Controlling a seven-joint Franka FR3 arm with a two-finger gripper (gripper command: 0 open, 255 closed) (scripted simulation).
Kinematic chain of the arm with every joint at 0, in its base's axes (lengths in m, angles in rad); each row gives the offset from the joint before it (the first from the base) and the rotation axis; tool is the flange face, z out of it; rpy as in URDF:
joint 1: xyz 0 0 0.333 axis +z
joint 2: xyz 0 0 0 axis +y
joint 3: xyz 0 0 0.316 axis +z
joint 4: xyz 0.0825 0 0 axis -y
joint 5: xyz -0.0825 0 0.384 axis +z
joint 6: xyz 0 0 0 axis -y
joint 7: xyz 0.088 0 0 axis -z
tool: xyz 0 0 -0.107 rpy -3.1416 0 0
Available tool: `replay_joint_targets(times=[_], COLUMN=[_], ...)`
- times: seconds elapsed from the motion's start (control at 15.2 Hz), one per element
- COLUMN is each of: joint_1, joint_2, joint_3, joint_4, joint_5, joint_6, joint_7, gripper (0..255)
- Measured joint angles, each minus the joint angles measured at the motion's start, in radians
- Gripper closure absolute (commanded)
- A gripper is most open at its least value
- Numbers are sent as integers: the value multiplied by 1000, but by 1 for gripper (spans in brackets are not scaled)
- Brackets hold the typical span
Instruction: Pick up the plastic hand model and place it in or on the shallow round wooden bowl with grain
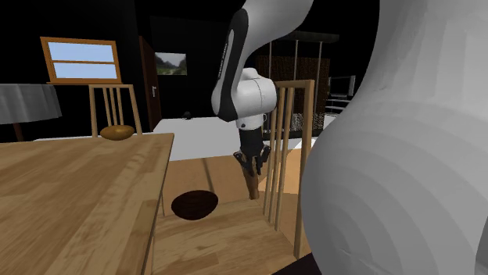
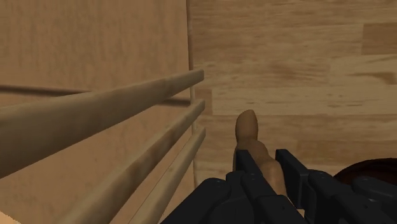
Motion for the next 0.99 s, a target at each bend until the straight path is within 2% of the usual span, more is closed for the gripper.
replay_joint_targets(times=[0.2,0.53,0.99], joint_1=[16,82,177], joint_2=[6,65,201], joint_3=[9,42,81], joint_4=[29,124,349], joint_5=[2,0,2], joint_6=[-27,-75,-180], joint_7=[21,114,233], gripper=[255,255,255])
